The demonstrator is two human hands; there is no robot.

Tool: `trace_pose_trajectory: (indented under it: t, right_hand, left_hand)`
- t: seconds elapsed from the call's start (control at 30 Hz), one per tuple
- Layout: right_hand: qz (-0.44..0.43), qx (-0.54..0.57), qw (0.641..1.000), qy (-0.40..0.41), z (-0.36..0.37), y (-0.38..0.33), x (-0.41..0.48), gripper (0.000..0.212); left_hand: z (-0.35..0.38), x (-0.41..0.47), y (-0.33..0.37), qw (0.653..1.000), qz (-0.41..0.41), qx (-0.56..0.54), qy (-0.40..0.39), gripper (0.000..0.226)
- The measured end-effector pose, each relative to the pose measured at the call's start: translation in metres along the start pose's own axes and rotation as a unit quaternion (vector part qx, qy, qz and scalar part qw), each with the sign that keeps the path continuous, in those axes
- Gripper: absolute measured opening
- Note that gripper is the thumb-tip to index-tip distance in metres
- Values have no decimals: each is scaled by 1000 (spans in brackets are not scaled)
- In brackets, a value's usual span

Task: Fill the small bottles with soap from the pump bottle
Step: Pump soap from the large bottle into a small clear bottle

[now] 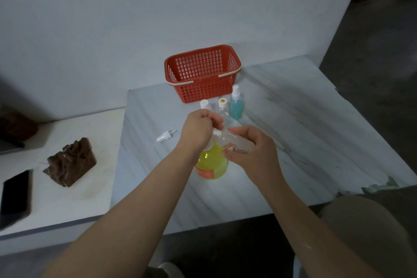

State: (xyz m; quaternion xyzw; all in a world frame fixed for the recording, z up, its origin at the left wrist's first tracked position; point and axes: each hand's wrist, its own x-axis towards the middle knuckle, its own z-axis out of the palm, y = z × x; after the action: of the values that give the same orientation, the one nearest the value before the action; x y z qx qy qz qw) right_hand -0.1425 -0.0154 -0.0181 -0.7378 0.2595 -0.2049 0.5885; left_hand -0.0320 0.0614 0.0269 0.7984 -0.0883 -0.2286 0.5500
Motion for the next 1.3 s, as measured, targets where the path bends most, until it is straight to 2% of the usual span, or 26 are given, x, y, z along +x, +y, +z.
trace_pose_trajectory:
  t: [0.23, 0.67, 1.03, 1.3]
  right_hand:
    - [6, 9, 1000, 0, 2, 7, 7, 44]
    - [4, 2, 1000, 2, 2, 5, 4, 43]
    - [-9, -14, 1000, -2, 0, 2, -1, 43]
    - [-4, -19, 1000, -4, 0, 2, 1, 44]
  left_hand:
    - [5, 2, -4, 999, 25, 19, 6, 38]
    - [2, -2, 1, 1000, 3, 26, 3, 37]
    - [-7, -3, 7, 998, 17, 22, -53, 31]
    - [-3, -1, 3, 999, 5, 40, -26, 36]
